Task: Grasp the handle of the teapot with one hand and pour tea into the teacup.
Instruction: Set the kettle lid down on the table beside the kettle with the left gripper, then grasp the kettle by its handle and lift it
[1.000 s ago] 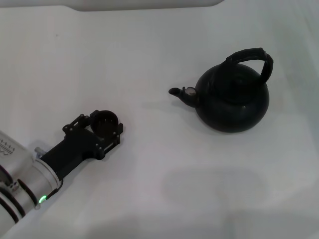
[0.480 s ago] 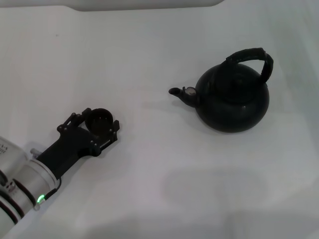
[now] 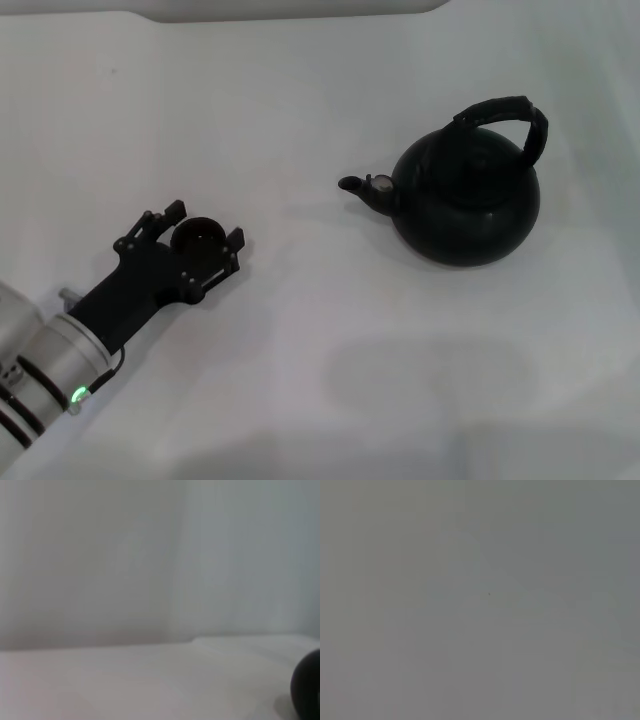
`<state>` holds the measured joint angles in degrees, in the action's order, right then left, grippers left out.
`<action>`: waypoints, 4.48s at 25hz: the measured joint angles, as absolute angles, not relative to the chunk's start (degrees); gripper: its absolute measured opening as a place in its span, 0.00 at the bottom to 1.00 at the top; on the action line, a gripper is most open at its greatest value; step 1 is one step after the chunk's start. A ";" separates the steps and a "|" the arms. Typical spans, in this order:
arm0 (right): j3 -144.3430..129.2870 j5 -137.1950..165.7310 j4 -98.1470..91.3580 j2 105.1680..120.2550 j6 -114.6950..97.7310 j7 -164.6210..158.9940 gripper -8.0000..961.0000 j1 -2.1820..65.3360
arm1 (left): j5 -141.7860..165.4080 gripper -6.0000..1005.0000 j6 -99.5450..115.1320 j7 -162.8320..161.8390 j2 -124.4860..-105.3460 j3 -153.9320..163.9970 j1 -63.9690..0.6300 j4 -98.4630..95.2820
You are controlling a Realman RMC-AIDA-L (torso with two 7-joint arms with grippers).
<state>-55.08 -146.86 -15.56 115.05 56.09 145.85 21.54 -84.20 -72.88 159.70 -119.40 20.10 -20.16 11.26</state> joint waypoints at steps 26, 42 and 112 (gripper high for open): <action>-55.72 -135.83 -25.92 114.41 57.22 133.39 0.75 12.86 | -121.40 0.88 -94.84 159.04 -119.49 19.95 -11.63 9.01; -55.68 -105.87 -44.87 115.15 76.60 120.34 0.75 -1.80 | -138.12 0.88 -86.12 155.34 -119.07 19.39 -13.88 8.60; -70.94 -105.76 -43.84 115.14 65.01 109.01 0.22 12.08 | -137.77 0.88 -84.91 155.35 -119.10 19.60 -14.50 8.53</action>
